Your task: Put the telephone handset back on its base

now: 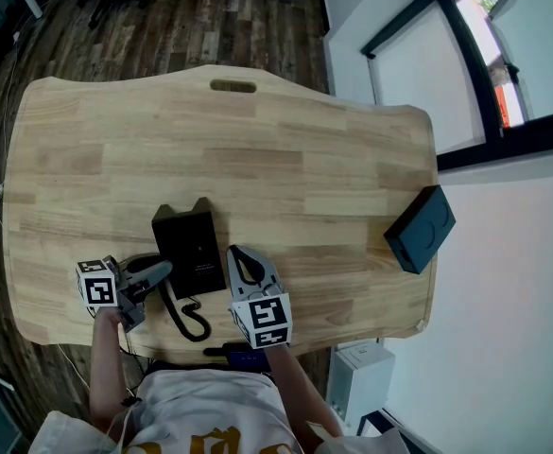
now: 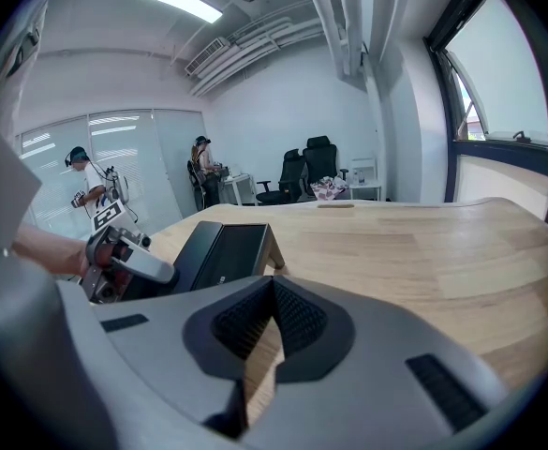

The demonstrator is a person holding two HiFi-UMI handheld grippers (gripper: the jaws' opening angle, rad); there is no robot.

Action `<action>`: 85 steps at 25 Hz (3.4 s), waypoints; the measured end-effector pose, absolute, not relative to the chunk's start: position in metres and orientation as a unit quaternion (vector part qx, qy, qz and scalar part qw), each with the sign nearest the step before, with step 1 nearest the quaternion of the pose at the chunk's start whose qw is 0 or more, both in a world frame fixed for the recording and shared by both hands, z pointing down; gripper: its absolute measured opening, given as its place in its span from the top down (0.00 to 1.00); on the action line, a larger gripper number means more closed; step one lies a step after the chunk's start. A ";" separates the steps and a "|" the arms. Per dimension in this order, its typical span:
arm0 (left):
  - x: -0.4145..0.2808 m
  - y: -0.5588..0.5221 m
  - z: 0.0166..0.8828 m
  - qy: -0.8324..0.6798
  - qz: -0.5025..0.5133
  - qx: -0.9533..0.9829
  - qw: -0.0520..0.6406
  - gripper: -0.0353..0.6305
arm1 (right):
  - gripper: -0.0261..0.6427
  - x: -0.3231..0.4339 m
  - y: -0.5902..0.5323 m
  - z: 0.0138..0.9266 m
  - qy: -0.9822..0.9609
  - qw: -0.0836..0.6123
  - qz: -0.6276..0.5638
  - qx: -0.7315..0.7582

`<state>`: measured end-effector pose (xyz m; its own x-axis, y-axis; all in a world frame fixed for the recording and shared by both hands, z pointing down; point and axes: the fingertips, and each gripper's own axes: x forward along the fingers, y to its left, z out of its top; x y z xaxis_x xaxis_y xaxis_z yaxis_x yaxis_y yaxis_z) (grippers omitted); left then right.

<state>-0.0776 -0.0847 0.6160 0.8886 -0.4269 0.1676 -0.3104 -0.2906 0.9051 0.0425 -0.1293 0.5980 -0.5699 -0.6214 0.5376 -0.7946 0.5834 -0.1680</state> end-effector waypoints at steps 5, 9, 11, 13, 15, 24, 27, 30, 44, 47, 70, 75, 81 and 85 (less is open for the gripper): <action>-0.078 -0.085 0.617 -0.232 -0.053 0.801 0.549 0.84 | 0.95 0.042 -0.130 0.600 -0.863 0.217 0.201 0.410; -0.078 -0.086 0.617 -0.233 -0.058 0.799 0.552 0.84 | 0.95 0.041 -0.131 0.601 -0.862 0.218 0.201 0.410; -0.078 -0.086 0.617 -0.232 -0.059 0.799 0.552 0.84 | 0.95 0.041 -0.132 0.602 -0.862 0.219 0.202 0.410; -0.078 -0.086 0.617 -0.231 -0.062 0.798 0.553 0.84 | 0.95 0.041 -0.132 0.603 -0.862 0.220 0.203 0.408; -0.078 -0.086 0.618 -0.230 -0.065 0.798 0.554 0.84 | 0.95 0.040 -0.132 0.603 -0.863 0.221 0.203 0.407; -0.079 -0.088 0.621 -0.243 -0.080 0.789 0.558 0.84 | 0.95 0.036 -0.135 0.605 -0.864 0.223 0.202 0.403; -0.080 -0.087 0.621 -0.252 -0.078 0.788 0.556 0.84 | 0.95 0.036 -0.133 0.605 -0.863 0.224 0.202 0.405; -0.081 -0.087 0.623 -0.260 -0.079 0.780 0.563 0.84 | 0.95 0.036 -0.134 0.602 -0.864 0.222 0.200 0.405; -0.110 -0.092 0.621 -0.391 -0.080 0.759 0.514 0.72 | 0.95 0.044 -0.125 0.583 -0.854 0.191 0.214 0.434; -0.124 -0.091 0.613 -0.435 -0.062 0.762 0.476 0.72 | 0.95 0.049 -0.119 0.571 -0.853 0.182 0.206 0.443; -0.109 -0.048 0.502 -0.527 -0.003 0.810 0.256 0.94 | 0.95 0.041 -0.055 0.478 -0.869 0.133 0.098 0.466; -0.110 -0.042 0.484 -0.546 0.022 0.813 0.203 0.94 | 0.95 0.041 -0.044 0.462 -0.873 0.115 0.085 0.467; -0.110 -0.035 0.462 -0.558 0.027 0.816 0.151 0.94 | 0.95 0.041 -0.042 0.453 -0.866 0.114 0.068 0.481; -0.108 -0.032 0.459 -0.567 0.030 0.811 0.142 0.94 | 0.95 0.042 -0.041 0.452 -0.866 0.112 0.065 0.483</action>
<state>-0.1082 -0.0324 0.4586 0.3556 -0.9109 0.2092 -0.9279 -0.3172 0.1958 0.0417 -0.0413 0.4519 -0.5083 -0.8220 0.2569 -0.8512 0.5248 -0.0048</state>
